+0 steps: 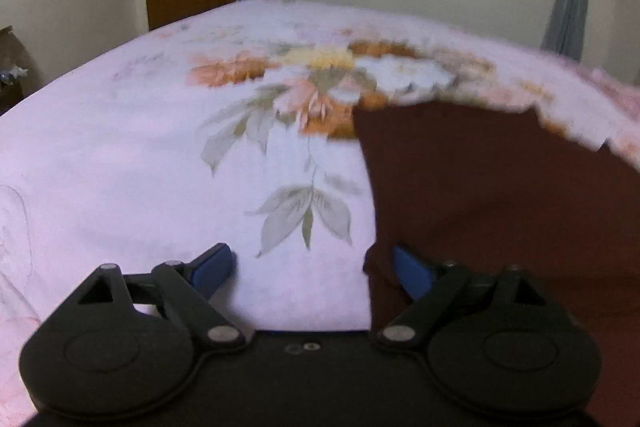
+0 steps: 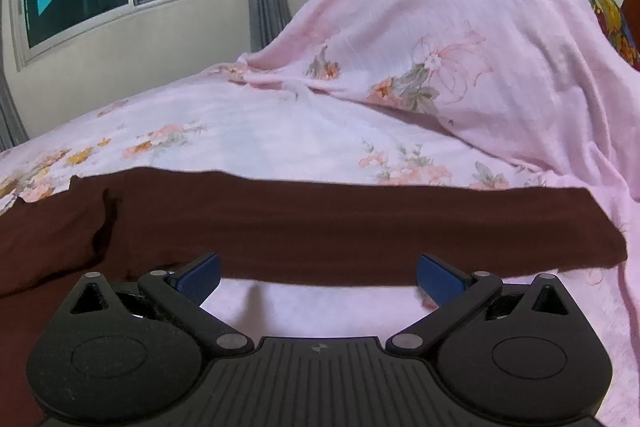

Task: Fold small clothes
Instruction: 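Reach the right gripper to the other sleeve cuff and grasp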

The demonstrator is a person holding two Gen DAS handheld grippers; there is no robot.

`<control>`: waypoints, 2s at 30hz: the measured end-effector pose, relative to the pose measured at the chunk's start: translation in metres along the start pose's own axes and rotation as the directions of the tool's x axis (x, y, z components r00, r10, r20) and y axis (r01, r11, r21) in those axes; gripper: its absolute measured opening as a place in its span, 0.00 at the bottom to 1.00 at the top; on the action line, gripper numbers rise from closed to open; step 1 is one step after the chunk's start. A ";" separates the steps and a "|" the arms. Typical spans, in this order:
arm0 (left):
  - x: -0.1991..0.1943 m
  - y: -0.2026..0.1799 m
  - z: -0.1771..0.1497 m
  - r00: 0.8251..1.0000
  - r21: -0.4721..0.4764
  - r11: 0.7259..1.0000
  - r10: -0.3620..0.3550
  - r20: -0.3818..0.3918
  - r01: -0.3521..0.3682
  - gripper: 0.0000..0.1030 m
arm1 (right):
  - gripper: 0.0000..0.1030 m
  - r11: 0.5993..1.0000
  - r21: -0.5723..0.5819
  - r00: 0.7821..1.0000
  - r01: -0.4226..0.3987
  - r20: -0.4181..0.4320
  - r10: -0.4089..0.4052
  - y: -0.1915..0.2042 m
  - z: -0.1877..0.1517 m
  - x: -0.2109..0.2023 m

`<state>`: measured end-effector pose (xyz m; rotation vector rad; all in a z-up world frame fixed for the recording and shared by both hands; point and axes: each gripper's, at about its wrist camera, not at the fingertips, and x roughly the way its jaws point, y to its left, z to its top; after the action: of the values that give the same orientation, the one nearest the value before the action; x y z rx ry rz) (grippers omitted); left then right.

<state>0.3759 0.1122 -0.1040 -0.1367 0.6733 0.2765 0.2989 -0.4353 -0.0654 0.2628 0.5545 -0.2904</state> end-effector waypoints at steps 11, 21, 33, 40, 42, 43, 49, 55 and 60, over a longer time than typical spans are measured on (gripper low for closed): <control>-0.015 0.017 -0.010 0.999 -0.008 0.999 -0.048 0.000 0.048 0.85 | 1.00 0.997 0.038 0.998 0.067 0.009 -0.067 -0.049 -0.002 0.005; -0.054 0.038 -0.034 0.992 -0.055 0.992 -0.107 0.064 0.111 0.86 | 0.47 0.908 0.418 0.999 0.008 0.044 -0.029 -0.151 -0.009 -0.002; -0.020 -0.264 0.019 0.920 0.340 0.882 -0.379 0.096 0.328 0.86 | 0.48 0.868 0.491 0.994 0.080 0.024 -0.105 -0.197 -0.005 -0.004; 0.031 -0.355 -0.002 0.928 0.443 0.827 -0.372 -0.032 0.347 0.85 | 0.68 0.845 0.532 0.995 0.050 0.051 -0.091 -0.216 -0.008 -0.002; 0.019 -0.340 0.005 0.904 0.388 0.832 -0.426 -0.011 0.397 0.85 | 0.68 0.832 0.553 0.995 0.029 0.066 -0.079 -0.220 -0.009 -0.004; 0.009 -0.329 0.005 0.908 0.386 0.843 -0.419 0.036 0.374 0.86 | 0.68 0.826 0.563 0.995 0.018 0.073 -0.072 -0.221 -0.010 -0.004; -0.015 -0.253 0.000 0.932 0.324 0.896 -0.351 0.094 0.305 0.86 | 0.68 0.772 0.635 0.997 -0.022 0.076 -0.034 -0.231 -0.017 -0.003; -0.019 -0.213 0.001 0.952 0.270 0.929 -0.289 0.102 0.253 0.86 | 0.68 0.729 0.685 0.997 -0.015 0.061 -0.036 -0.233 -0.024 -0.016; -0.020 -0.213 -0.006 0.950 0.281 0.921 -0.301 0.082 0.268 0.86 | 0.68 0.731 0.682 0.997 0.010 0.053 -0.064 -0.235 -0.019 -0.007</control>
<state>0.4202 -0.0969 -0.0880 0.0418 0.5521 -0.0882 0.2043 -0.6457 -0.1160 0.9622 0.3574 -0.5408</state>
